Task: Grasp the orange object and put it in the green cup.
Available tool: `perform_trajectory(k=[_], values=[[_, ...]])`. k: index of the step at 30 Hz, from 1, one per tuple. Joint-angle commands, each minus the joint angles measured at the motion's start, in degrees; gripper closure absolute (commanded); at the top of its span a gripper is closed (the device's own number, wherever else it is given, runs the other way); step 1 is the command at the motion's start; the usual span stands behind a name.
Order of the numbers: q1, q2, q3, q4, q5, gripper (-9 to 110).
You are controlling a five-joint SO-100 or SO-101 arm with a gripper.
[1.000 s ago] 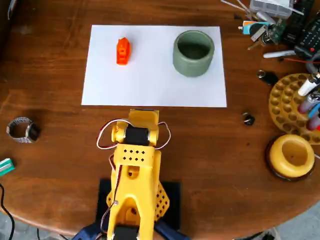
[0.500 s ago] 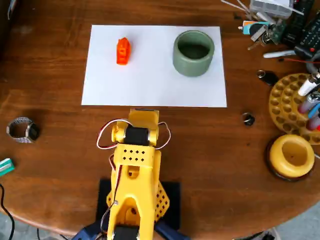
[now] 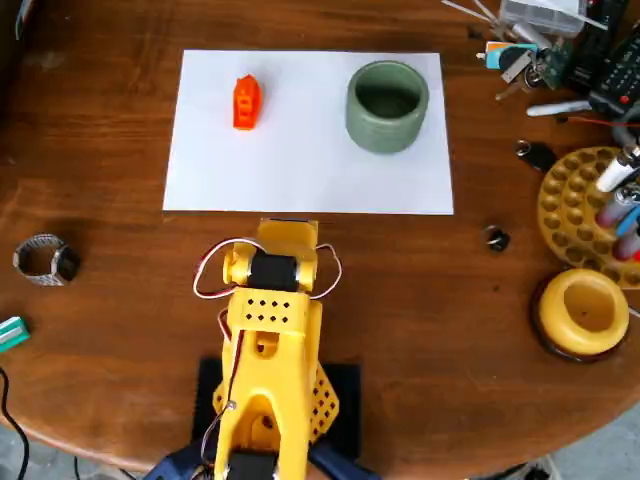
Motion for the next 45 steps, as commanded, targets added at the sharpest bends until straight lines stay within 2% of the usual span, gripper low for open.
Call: perform_trajectory(k=[1,7,11,19,22,24,31,39,45], values=[[-0.1,0.1,-0.3,0.3,-0.2,101],[-0.3,0.1,-0.3,-4.2,3.0,101],[-0.5,0.1,-0.3,-8.6,21.4,94],[-6.9,0.1,-0.3,-19.4,52.0,99],[-9.2,0.0,-0.3,-24.8,66.9,99],[-10.6,-1.7,-0.3,-29.2,71.5,99],[-13.1,-19.2,-0.3,-51.5,80.7,100],[-12.9,-39.7,-1.1,-72.8,81.7,99],[-13.3,-60.0,-9.7,-81.7,82.5,99]])
